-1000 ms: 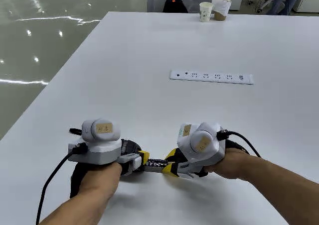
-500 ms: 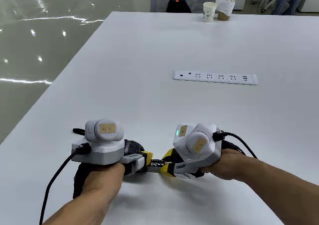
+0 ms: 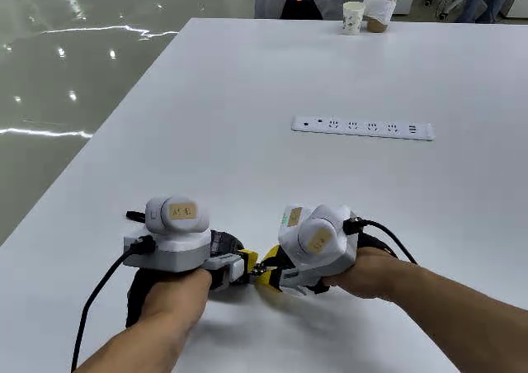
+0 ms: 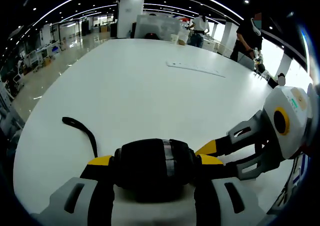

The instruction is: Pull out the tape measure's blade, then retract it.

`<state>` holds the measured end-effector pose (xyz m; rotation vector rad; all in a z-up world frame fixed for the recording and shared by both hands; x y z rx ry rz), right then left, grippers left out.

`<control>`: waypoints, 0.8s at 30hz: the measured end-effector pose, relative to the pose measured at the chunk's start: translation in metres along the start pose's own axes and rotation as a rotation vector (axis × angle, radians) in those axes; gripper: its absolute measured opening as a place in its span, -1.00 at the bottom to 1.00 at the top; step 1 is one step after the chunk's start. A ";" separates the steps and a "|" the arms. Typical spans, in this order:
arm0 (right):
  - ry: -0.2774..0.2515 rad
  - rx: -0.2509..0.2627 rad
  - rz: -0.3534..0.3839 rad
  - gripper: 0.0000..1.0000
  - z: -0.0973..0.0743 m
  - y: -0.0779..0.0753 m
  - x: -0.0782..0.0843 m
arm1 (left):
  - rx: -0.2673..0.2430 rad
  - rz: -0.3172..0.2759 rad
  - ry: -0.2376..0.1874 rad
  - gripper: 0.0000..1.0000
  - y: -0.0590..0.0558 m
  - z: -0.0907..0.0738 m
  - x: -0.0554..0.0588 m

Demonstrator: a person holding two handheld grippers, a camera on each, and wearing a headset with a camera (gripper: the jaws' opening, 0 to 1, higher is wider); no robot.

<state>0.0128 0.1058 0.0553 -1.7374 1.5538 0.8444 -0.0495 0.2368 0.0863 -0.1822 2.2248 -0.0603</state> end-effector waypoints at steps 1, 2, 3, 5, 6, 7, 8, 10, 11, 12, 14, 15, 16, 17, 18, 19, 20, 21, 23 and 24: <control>-0.001 0.000 0.001 -0.80 0.001 0.000 -0.001 | 0.001 0.000 0.001 0.20 0.000 0.000 0.000; -0.003 0.001 -0.001 -0.80 0.001 0.001 -0.001 | 0.001 -0.002 0.001 0.20 0.000 0.000 0.000; -0.004 0.001 0.000 -0.80 0.002 0.001 -0.002 | 0.001 -0.001 0.001 0.20 0.000 0.000 0.000; -0.006 0.002 -0.002 -0.80 0.004 0.002 -0.003 | 0.001 -0.001 -0.001 0.20 0.000 0.000 0.000; -0.006 0.003 -0.002 -0.80 0.004 0.002 -0.003 | 0.002 -0.002 -0.001 0.20 0.000 0.000 0.000; -0.006 0.005 -0.001 -0.80 0.005 0.002 -0.003 | 0.002 -0.002 -0.001 0.20 0.000 0.000 0.000; -0.005 0.004 -0.007 -0.80 0.005 0.002 -0.003 | 0.003 -0.002 -0.001 0.20 0.000 0.000 0.000; -0.008 0.005 -0.001 -0.80 0.004 0.002 -0.003 | 0.003 -0.002 -0.002 0.21 0.001 0.000 0.000; -0.009 0.006 0.004 -0.79 0.004 0.002 -0.003 | 0.003 -0.003 -0.002 0.21 0.001 0.000 0.001; -0.009 0.006 0.003 -0.79 0.004 0.002 -0.003 | 0.004 -0.003 -0.003 0.21 0.001 0.000 0.001; -0.010 0.004 0.004 -0.79 0.004 0.003 -0.003 | 0.007 -0.003 -0.004 0.22 0.000 0.000 0.001; -0.010 0.004 0.002 -0.78 0.004 0.003 -0.003 | 0.009 -0.003 -0.003 0.22 0.000 0.000 0.001; -0.010 0.005 0.000 -0.78 0.004 0.003 -0.003 | 0.010 -0.002 -0.003 0.23 0.000 0.000 0.001; -0.009 0.005 0.000 -0.78 0.004 0.003 -0.003 | 0.012 -0.001 -0.002 0.23 0.000 0.000 0.001; -0.009 0.007 0.001 -0.78 0.004 0.003 -0.003 | 0.013 -0.003 0.000 0.24 0.001 0.000 0.001; -0.010 0.008 0.002 -0.78 0.004 0.003 -0.003 | 0.014 -0.003 0.000 0.24 0.001 0.000 0.001; -0.011 0.009 0.000 -0.77 0.005 0.003 -0.002 | 0.019 -0.003 0.002 0.25 0.001 0.000 0.001; -0.011 0.009 -0.002 -0.77 0.005 0.003 -0.002 | 0.020 -0.006 0.002 0.25 0.001 0.000 0.001; -0.005 0.010 -0.010 -0.77 0.005 0.004 -0.003 | 0.020 -0.001 0.002 0.26 0.000 0.000 0.001; 0.003 0.010 -0.015 -0.76 0.005 0.004 -0.003 | 0.019 -0.001 0.003 0.26 0.000 0.000 0.000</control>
Point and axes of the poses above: the centre of the closed fingertips' face, and the gripper's own axes: z roughly forward along the fingers, y roughly to its left, x roughly out of its underside, the point moved 10 cm from there along -z, roughly backward along the fingers, and after that the axes turned 8 degrees about -y, right-handed, at the moved point
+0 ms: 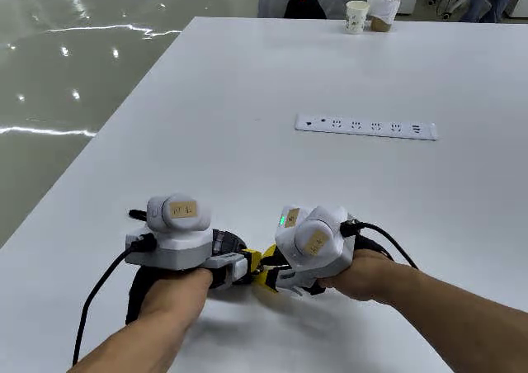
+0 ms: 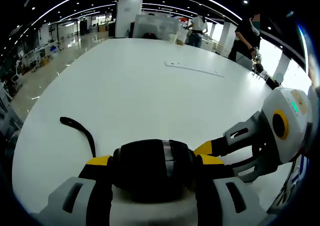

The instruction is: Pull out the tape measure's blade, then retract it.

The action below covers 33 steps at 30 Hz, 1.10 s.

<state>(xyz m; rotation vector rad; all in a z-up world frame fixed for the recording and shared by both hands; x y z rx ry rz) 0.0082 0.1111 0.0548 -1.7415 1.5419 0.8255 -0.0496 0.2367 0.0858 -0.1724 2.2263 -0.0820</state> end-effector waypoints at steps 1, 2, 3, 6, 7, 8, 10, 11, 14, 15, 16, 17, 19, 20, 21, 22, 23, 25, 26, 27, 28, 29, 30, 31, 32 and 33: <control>-0.002 0.002 -0.006 -0.76 0.000 0.000 0.000 | -0.002 -0.003 0.001 0.26 0.000 0.000 0.000; -0.002 0.003 -0.007 -0.76 0.000 0.000 0.000 | -0.002 -0.002 0.001 0.26 0.000 0.000 0.000; -0.002 0.004 -0.007 -0.76 0.000 0.000 0.000 | -0.002 -0.002 0.002 0.27 0.000 0.000 0.000; -0.002 0.005 -0.011 -0.75 -0.001 0.000 0.000 | 0.000 -0.007 0.002 0.27 0.000 0.000 0.000; -0.004 0.010 -0.007 -0.74 -0.001 0.000 0.001 | 0.002 -0.006 0.005 0.27 0.000 0.000 -0.001; -0.004 0.010 -0.005 -0.74 -0.001 0.000 0.001 | 0.002 -0.007 0.006 0.27 0.000 0.001 -0.001; -0.004 0.014 -0.010 -0.72 -0.002 -0.001 0.002 | 0.004 -0.009 0.007 0.28 0.001 0.001 -0.001; -0.003 0.016 -0.012 -0.71 -0.003 -0.001 0.002 | 0.005 -0.009 0.008 0.28 0.001 0.001 -0.001; -0.008 0.023 -0.009 -0.67 -0.006 -0.001 0.002 | 0.005 -0.009 0.011 0.28 0.001 0.001 -0.001; -0.011 0.025 -0.010 -0.66 -0.006 -0.001 0.002 | 0.005 -0.009 0.011 0.28 0.001 0.001 -0.001; -0.010 0.027 -0.007 -0.65 -0.007 -0.001 0.003 | 0.006 -0.006 0.011 0.28 0.001 0.001 -0.001; -0.011 0.029 -0.008 -0.65 -0.007 -0.001 0.003 | 0.007 -0.005 0.010 0.28 0.001 0.001 -0.001; -0.013 0.033 -0.002 -0.63 -0.009 0.000 0.002 | 0.012 -0.002 0.011 0.28 0.001 0.001 -0.001; -0.013 0.035 -0.001 -0.62 -0.010 0.000 0.002 | 0.014 0.001 0.008 0.28 0.001 0.001 -0.001; -0.014 0.039 -0.002 -0.62 -0.012 0.000 0.002 | 0.018 0.010 0.007 0.27 0.001 0.000 -0.002; -0.015 0.042 0.000 -0.61 -0.013 0.000 0.002 | 0.019 0.015 0.005 0.27 0.001 0.000 -0.002; -0.018 0.045 0.004 -0.60 -0.014 0.000 0.002 | 0.021 0.020 0.001 0.26 0.001 -0.001 -0.002; -0.023 0.051 0.009 -0.59 -0.017 0.001 0.001 | 0.024 0.025 0.002 0.26 0.002 -0.001 -0.003; -0.024 0.054 0.011 -0.58 -0.018 0.001 0.001 | 0.024 0.025 0.000 0.27 0.002 -0.002 -0.003; -0.028 0.057 0.013 -0.57 -0.020 0.002 0.000 | 0.026 0.027 0.000 0.27 0.003 -0.003 -0.002; -0.030 0.059 0.014 -0.56 -0.022 0.003 0.000 | 0.027 0.029 0.000 0.27 0.003 -0.003 -0.002; -0.029 0.064 0.017 -0.54 -0.024 0.003 0.000 | 0.026 0.037 0.001 0.29 0.004 -0.004 -0.002; -0.030 0.067 0.018 -0.54 -0.025 0.003 0.001 | 0.028 0.040 -0.003 0.31 0.004 -0.004 -0.002; -0.034 0.073 0.022 -0.53 -0.027 0.003 0.001 | 0.033 0.043 -0.002 0.31 0.004 -0.005 -0.002; -0.035 0.077 0.024 -0.52 -0.029 0.003 0.001 | 0.036 0.044 -0.003 0.32 0.004 -0.006 -0.002; -0.036 0.081 0.025 -0.51 -0.030 0.004 0.001 | 0.038 0.046 -0.006 0.33 0.004 -0.007 -0.002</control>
Point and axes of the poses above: the centre of the closed fingertips' face, and the gripper's own axes: z roughly forward along the fingers, y roughly to its left, x roughly out of its underside, the point moved 10 cm from there along -z, roughly backward along the fingers, and after that the axes turned 8 degrees about -y, right-handed, at the moved point
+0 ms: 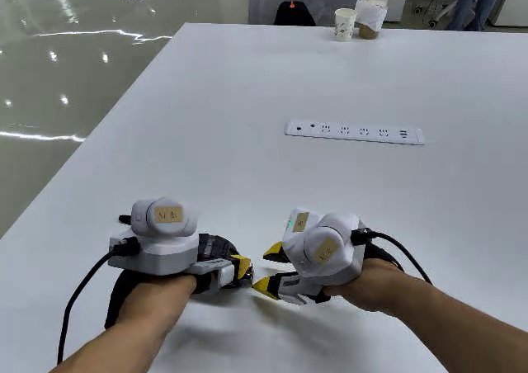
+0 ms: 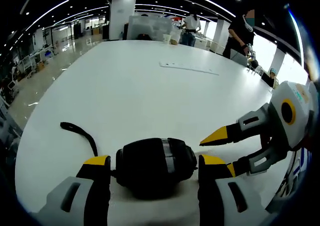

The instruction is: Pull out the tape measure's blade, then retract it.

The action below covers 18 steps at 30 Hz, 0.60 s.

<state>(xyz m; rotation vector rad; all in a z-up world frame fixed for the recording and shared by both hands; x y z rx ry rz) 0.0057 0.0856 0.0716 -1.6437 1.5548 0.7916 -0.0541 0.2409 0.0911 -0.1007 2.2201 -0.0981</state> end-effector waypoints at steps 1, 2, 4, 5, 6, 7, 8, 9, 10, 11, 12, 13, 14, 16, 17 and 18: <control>-0.002 0.005 0.004 -0.50 -0.002 0.000 0.000 | 0.001 0.004 -0.003 0.35 0.000 -0.001 0.000; -0.002 0.007 0.007 -0.50 -0.004 0.001 0.000 | 0.003 0.008 -0.006 0.36 0.001 -0.002 0.000; -0.004 0.016 0.012 -0.47 -0.008 0.001 0.001 | 0.007 0.011 -0.009 0.37 0.002 -0.004 0.000; -0.006 0.020 0.014 -0.45 -0.010 0.002 0.001 | 0.008 0.014 -0.010 0.38 0.002 -0.005 0.000; -0.007 0.029 0.016 -0.44 -0.012 0.002 0.002 | 0.012 0.020 -0.013 0.40 0.003 -0.006 0.001; -0.008 0.032 0.018 -0.42 -0.014 0.003 0.002 | 0.015 0.023 -0.016 0.42 0.004 -0.007 0.001; -0.009 0.036 0.022 -0.41 -0.016 0.004 0.003 | 0.024 0.021 -0.017 0.42 0.005 -0.008 0.001; -0.009 0.039 0.024 -0.41 -0.018 0.004 0.004 | 0.027 0.020 -0.018 0.42 0.005 -0.009 0.001; -0.009 0.041 0.025 -0.40 -0.020 0.005 0.004 | 0.030 0.021 -0.020 0.43 0.006 -0.010 0.000; -0.009 0.045 0.026 -0.39 -0.021 0.005 0.005 | 0.033 0.023 -0.023 0.45 0.006 -0.012 0.000; -0.010 0.051 0.031 -0.38 -0.024 0.006 0.006 | 0.036 0.028 -0.030 0.45 0.007 -0.013 0.000; -0.011 0.057 0.035 -0.37 -0.027 0.006 0.007 | 0.040 0.030 -0.031 0.46 0.008 -0.014 0.000; -0.013 0.066 0.037 -0.34 -0.029 0.007 0.008 | 0.042 0.032 -0.033 0.47 0.008 -0.015 0.000; -0.021 0.075 0.054 -0.29 -0.033 0.007 0.009 | 0.051 0.038 -0.037 0.48 0.010 -0.018 0.000; -0.022 0.077 0.057 -0.29 -0.035 0.008 0.010 | 0.056 0.042 -0.038 0.50 0.010 -0.018 0.001; -0.024 0.083 0.057 -0.28 -0.037 0.008 0.011 | 0.060 0.049 -0.038 0.50 0.011 -0.019 0.001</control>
Point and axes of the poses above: the centre of the closed fingertips' face, and the gripper's own axes: z roughly forward along the fingers, y roughly to its left, x roughly out of its underside, the point moved 10 cm from there along -z, roughly backward along the fingers, and after that the axes turned 8 degrees about -y, right-handed, at the moved point
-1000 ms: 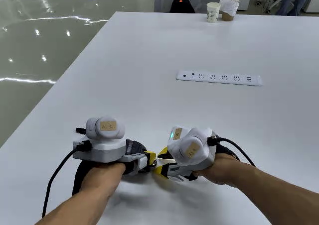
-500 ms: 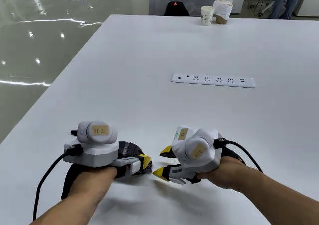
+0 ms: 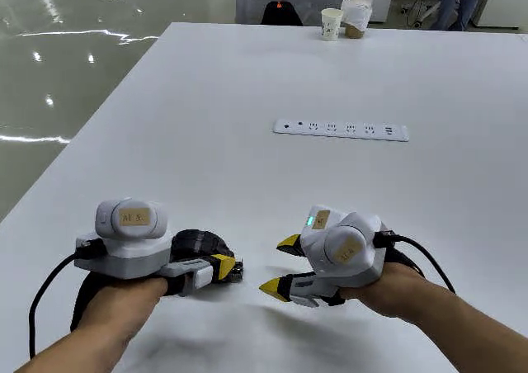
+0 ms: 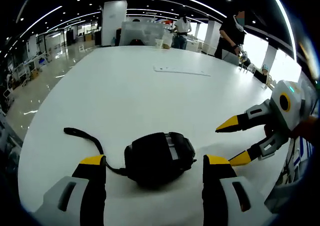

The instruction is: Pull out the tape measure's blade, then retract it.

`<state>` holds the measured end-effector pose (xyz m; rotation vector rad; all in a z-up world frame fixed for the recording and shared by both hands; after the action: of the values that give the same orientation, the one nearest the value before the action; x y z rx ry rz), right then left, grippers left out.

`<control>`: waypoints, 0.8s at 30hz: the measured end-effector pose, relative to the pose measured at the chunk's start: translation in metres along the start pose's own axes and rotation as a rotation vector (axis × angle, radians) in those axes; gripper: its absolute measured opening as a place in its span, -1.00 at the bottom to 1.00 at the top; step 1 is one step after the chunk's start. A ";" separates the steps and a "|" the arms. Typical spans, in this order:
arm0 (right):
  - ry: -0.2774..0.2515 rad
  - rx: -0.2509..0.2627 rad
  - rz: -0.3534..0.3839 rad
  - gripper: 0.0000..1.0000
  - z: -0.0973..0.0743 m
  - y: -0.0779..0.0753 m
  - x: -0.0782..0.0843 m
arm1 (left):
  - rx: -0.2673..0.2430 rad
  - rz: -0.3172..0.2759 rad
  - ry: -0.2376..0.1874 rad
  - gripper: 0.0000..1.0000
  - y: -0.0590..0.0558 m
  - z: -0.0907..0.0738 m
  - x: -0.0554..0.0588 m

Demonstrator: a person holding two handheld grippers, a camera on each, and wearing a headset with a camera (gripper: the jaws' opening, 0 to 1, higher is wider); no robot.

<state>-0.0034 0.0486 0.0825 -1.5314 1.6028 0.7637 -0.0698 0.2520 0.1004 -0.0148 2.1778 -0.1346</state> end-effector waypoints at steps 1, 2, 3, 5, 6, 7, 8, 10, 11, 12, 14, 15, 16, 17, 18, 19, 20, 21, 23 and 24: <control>-0.005 0.006 0.004 -0.27 -0.003 0.000 0.001 | 0.006 0.014 -0.003 0.51 0.000 -0.002 0.000; -0.008 0.008 0.009 -0.26 -0.005 0.001 0.001 | 0.010 0.021 -0.008 0.51 0.000 -0.003 0.001; -0.008 0.014 0.013 -0.25 -0.007 0.001 0.002 | 0.016 0.023 -0.014 0.51 0.001 -0.004 0.001; -0.011 0.023 0.016 -0.22 -0.011 0.002 0.003 | 0.022 0.026 -0.024 0.53 0.003 -0.005 0.001; -0.015 0.033 0.023 -0.20 -0.014 0.003 0.004 | 0.027 0.023 -0.031 0.54 0.003 -0.007 0.002; -0.016 0.039 0.024 -0.18 -0.015 0.003 0.004 | 0.038 0.022 -0.037 0.56 0.003 -0.008 0.002; -0.017 0.041 0.030 -0.16 -0.018 0.003 0.005 | 0.057 0.027 -0.041 0.59 0.002 -0.010 0.003; -0.023 0.049 0.037 -0.13 -0.022 0.005 0.006 | 0.074 0.048 -0.037 0.59 0.003 -0.013 0.005; -0.029 0.049 0.046 -0.10 -0.025 0.006 0.007 | 0.081 0.081 -0.044 0.60 0.004 -0.015 0.005; -0.032 0.046 0.056 -0.07 -0.027 0.007 0.008 | 0.085 0.097 -0.051 0.62 0.004 -0.017 0.005; -0.038 0.054 0.066 0.02 -0.031 0.008 0.011 | 0.100 0.105 -0.063 0.68 0.004 -0.021 0.006; -0.037 0.060 0.070 0.02 -0.033 0.009 0.012 | 0.107 0.107 -0.069 0.68 0.004 -0.022 0.006; -0.042 0.064 0.079 0.02 -0.037 0.011 0.013 | 0.118 0.110 -0.075 0.67 0.004 -0.024 0.006; -0.046 0.069 0.083 0.04 -0.039 0.012 0.014 | 0.120 0.111 -0.078 0.68 0.004 -0.025 0.006; -0.056 0.073 0.091 0.07 -0.042 0.013 0.015 | 0.126 0.116 -0.081 0.69 0.006 -0.026 0.006; -0.059 0.074 0.099 0.09 -0.044 0.014 0.016 | 0.128 0.118 -0.080 0.69 0.007 -0.026 0.006; -0.059 0.080 0.102 0.11 -0.047 0.015 0.018 | 0.132 0.117 -0.083 0.70 0.008 -0.028 0.006; -0.058 0.088 0.101 0.12 -0.050 0.016 0.019 | 0.142 0.115 -0.089 0.70 0.008 -0.028 0.006; -0.071 0.107 0.124 0.13 -0.056 0.017 0.021 | 0.150 0.121 -0.100 0.71 0.008 -0.031 0.008; -0.073 0.111 0.124 0.15 -0.058 0.018 0.022 | 0.154 0.123 -0.099 0.71 0.008 -0.032 0.009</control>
<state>-0.0277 -0.0103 0.0924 -1.3205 1.6693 0.7758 -0.1007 0.2626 0.1106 0.1957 2.0577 -0.2260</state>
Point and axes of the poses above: the centre of the closed fingertips' face, and the gripper's own axes: z roughly forward along the fingers, y roughly to its left, x roughly out of its underside, the point moved 10 cm from there along -z, roughly backward along the fingers, and after that the axes turned 8 degrees about -y, right-handed, at the moved point
